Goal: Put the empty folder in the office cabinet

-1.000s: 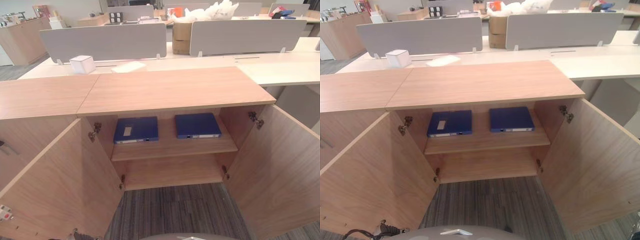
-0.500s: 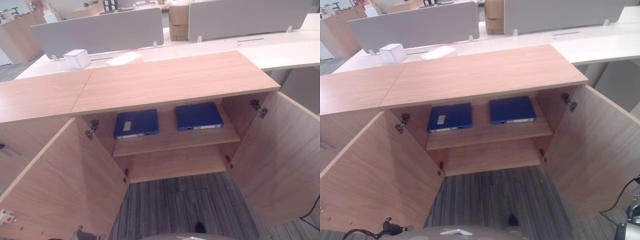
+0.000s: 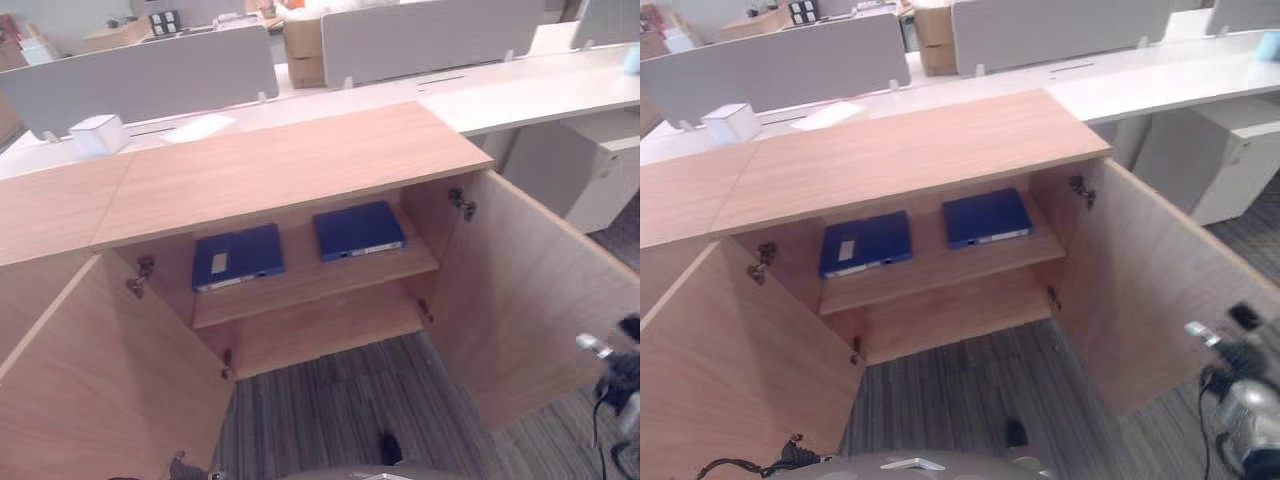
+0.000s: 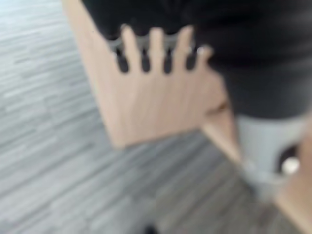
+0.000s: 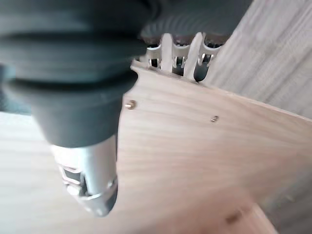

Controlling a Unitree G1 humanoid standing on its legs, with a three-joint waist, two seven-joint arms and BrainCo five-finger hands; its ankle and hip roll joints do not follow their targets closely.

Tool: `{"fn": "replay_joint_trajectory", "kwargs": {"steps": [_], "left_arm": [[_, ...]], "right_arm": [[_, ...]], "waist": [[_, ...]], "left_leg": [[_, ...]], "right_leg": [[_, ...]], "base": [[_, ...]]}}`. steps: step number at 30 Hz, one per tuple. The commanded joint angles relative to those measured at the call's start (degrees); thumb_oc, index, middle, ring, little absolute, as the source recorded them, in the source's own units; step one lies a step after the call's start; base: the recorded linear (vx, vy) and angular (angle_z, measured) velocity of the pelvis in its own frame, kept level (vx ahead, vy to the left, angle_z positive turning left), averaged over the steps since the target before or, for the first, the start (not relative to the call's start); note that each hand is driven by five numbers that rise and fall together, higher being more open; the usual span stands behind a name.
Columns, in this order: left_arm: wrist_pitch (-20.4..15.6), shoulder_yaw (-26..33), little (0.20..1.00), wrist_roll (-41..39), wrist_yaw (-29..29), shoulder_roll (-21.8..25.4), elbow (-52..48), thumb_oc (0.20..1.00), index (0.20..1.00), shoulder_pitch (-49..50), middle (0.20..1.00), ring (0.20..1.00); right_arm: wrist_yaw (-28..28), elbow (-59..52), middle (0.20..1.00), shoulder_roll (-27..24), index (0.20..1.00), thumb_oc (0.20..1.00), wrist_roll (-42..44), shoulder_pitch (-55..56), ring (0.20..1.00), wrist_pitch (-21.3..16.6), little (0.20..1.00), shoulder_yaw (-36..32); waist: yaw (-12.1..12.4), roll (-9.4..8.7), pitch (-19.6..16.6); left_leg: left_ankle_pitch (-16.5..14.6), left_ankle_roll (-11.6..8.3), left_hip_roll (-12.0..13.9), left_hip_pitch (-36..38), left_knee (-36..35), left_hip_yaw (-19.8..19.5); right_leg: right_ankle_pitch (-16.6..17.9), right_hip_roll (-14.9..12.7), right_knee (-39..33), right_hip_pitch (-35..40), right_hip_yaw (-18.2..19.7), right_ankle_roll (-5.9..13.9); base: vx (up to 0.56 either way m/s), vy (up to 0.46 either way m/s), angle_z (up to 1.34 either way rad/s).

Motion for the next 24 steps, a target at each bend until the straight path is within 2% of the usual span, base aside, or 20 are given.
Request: {"fn": "replay_joint_trajectory", "kwargs": {"steps": [1,2,5,7,10,12,15,17,18,19,22,23,24], "left_arm": [[-1.1,0.5,1.0,2.2,0.4,4.1,1.0,1.0,1.0,-2.4,1.0,1.0],[-1.3,1.8,1.0,2.4,0.3,4.1,0.8,1.0,1.0,-1.7,1.0,1.0],[-1.4,3.2,1.0,2.7,0.2,4.3,0.7,1.0,1.0,-0.8,1.0,1.0],[-1.6,3.8,1.0,2.9,0.1,4.3,0.6,1.0,1.0,-0.2,1.0,1.0],[-1.6,4.5,1.0,2.5,0.3,3.9,0.7,1.0,1.0,0.3,1.0,1.0],[-1.3,4.4,1.0,2.4,0.6,3.2,1.0,1.0,1.0,0.3,1.0,1.0],[-0.9,4.0,1.0,1.1,0.8,2.4,1.7,1.0,1.0,-0.3,1.0,1.0],[-0.3,4.0,1.0,-0.6,0.9,1.7,2.7,1.0,1.0,-1.2,1.0,1.0],[-0.3,4.0,1.0,-0.6,0.9,1.8,2.7,1.0,1.0,-1.3,1.0,1.0],[0.0,4.1,1.0,-1.7,1.0,1.5,3.1,1.0,1.0,-2.1,1.0,1.0],[0.3,4.6,1.0,-2.9,1.2,1.5,3.5,1.0,1.0,-2.8,1.0,1.0],[1.1,5.7,1.0,-4.8,1.8,2.3,5.1,1.0,1.0,-4.4,1.0,1.0],[1.3,6.2,1.0,-5.0,2.0,2.7,5.7,1.0,1.0,-4.3,1.0,1.0]], "right_arm": [[17.5,-11.2,1.0,11.8,1.0,1.0,1.6,-13.2,1.0,1.0,1.0,11.2],[20.4,-15.0,1.0,14.1,1.0,1.0,1.5,-9.0,1.0,2.4,1.0,14.3],[23.3,-18.9,1.0,14.8,1.0,1.0,1.2,-4.2,1.0,4.0,1.0,16.9],[24.2,-20.8,1.0,14.9,1.0,1.0,0.9,-0.9,1.0,3.2,1.0,17.1],[23.2,-17.9,1.0,17.1,1.0,1.0,0.8,1.9,1.0,2.2,1.0,16.5],[20.3,-11.8,1.0,19.2,1.0,1.0,-2.5,2.9,1.0,0.3,1.0,15.9],[12.9,3.3,1.0,23.2,1.0,1.0,-10.5,1.1,1.0,-1.5,1.0,12.5],[7.8,17.3,1.0,26.9,1.0,1.0,-15.9,-1.1,1.0,-0.5,1.0,8.1],[7.8,17.4,1.0,26.9,1.0,1.0,-15.9,-1.2,1.0,-0.5,1.0,8.1],[5.3,24.6,1.0,28.5,1.0,1.0,-18.5,-3.0,1.0,0.2,1.0,5.2],[3.0,30.5,1.0,29.1,1.0,1.0,-20.7,-4.5,1.0,0.5,1.0,2.1],[-1.7,42.6,1.0,28.9,1.0,1.0,-25.5,-7.2,1.0,1.9,1.0,-4.4],[-2.5,45.2,1.0,28.3,1.0,1.0,-26.7,-7.2,1.0,2.3,1.0,-6.1]], "waist": [[6.6,-1.79,-0.3],[6.7,-1.99,-0.3],[6.8,-2.19,-0.2],[6.7,-2.4,-0.3],[6.5,-2.76,-0.5],[6.5,-3.03,-0.7],[6.4,-3.28,-0.9],[6.3,-3.41,-1.1],[6.3,-3.43,-1.0],[6.2,-3.49,-0.9],[6.0,-3.56,-1.1],[5.7,-3.57,-1.4],[5.6,-3.56,-1.4]], "left_leg": [[0.1,-1.34,-0.8,-2.9,0.1,-0.8],[0.2,-1.45,-0.7,-2.9,0.1,-0.9],[0.2,-1.56,-0.6,-2.9,0.1,-1.2],[0.1,-1.62,-0.5,-2.8,0.1,-1.3],[0.0,-1.64,-0.4,-2.6,0.1,-1.5],[-0.1,-1.62,-0.4,-2.5,0.1,-1.9],[-0.1,-1.48,-0.3,-2.4,0.1,-2.2],[-0.2,-1.27,-0.3,-2.3,0.1,-2.5],[-0.2,-1.27,-0.3,-2.2,0.1,-2.5],[-0.4,-1.13,-0.4,-2.0,0.1,-2.6],[-0.4,-0.97,-0.4,-2.1,0.1,-2.9],[-0.6,-0.62,-0.5,-1.8,0.1,-3.3],[-0.6,-0.54,-0.5,-1.7,0.1,-3.6]], "right_leg": [[-5.6,-1.7,1.9,4.2,-0.6,1.37],[-5.7,-1.7,2.0,4.1,-0.8,1.34],[-5.9,-1.7,2.3,4.1,-1.1,1.32],[-6.0,-1.9,2.5,4.2,-1.4,1.37],[-6.2,-1.9,2.7,4.4,-1.8,1.41],[-6.5,-1.9,2.9,4.6,-2.0,1.35],[-6.7,-1.9,3.2,4.7,-2.2,1.28],[-6.9,-1.9,3.3,5.0,-2.3,1.23],[-6.9,-1.9,3.3,5.0,-2.3,1.23],[-7.0,-1.9,3.4,5.3,-2.2,1.19],[-7.1,-1.9,3.5,5.2,-2.2,1.14],[-7.3,-1.9,3.7,5.6,-2.4,1.06],[-7.4,-2.0,3.7,5.7,-2.5,1.01]], "base": [[0.01,-0.004,-0.19],[0.0,0.0,0.0],[0.0,0.001,0.44],[0.0,0.001,0.52],[0.0,-0.003,0.62],[0.01,-0.007,0.17],[0.0,-0.013,-0.06],[0.01,-0.012,0.31],[0.01,-0.014,0.11],[0.0,-0.009,-0.11],[0.01,-0.018,-0.2],[0.04,-0.012,0.12],[0.05,-0.005,0.19]]}}
